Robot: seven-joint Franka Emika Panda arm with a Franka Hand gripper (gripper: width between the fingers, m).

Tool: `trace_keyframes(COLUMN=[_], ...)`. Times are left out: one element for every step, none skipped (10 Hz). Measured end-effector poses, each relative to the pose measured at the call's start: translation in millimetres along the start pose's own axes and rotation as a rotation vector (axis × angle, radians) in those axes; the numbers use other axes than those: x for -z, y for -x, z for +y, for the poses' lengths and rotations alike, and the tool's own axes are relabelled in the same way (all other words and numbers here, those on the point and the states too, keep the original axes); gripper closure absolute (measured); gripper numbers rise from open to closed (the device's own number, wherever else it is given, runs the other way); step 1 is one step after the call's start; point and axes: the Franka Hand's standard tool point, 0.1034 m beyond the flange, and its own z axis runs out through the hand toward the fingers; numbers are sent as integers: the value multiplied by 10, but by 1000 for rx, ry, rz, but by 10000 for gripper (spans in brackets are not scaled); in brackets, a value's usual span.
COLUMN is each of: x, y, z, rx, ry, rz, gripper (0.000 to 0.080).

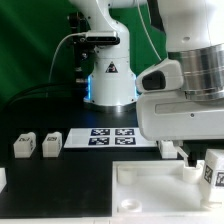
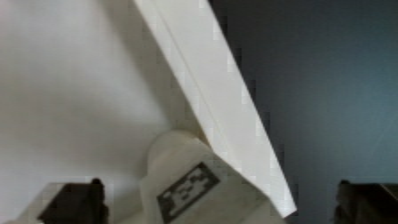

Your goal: Assemble one leg

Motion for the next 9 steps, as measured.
trace_keyframes(x=[-13, 0, -5, -5, -6, -8, -10, -11, -13], y=[-26, -55, -48, -49, -47, -42, -45, -41, -40], z=[54, 54, 40, 42, 38, 26, 43, 33, 28], rx=[168, 200, 141, 120, 63, -60, -112, -230, -345], ry=[20, 31, 27, 27, 25, 18, 19, 14, 6], rz=[3, 18, 19, 19, 20, 19, 20, 19, 17], gripper=[150, 150, 150, 284, 284, 422, 507, 507, 507])
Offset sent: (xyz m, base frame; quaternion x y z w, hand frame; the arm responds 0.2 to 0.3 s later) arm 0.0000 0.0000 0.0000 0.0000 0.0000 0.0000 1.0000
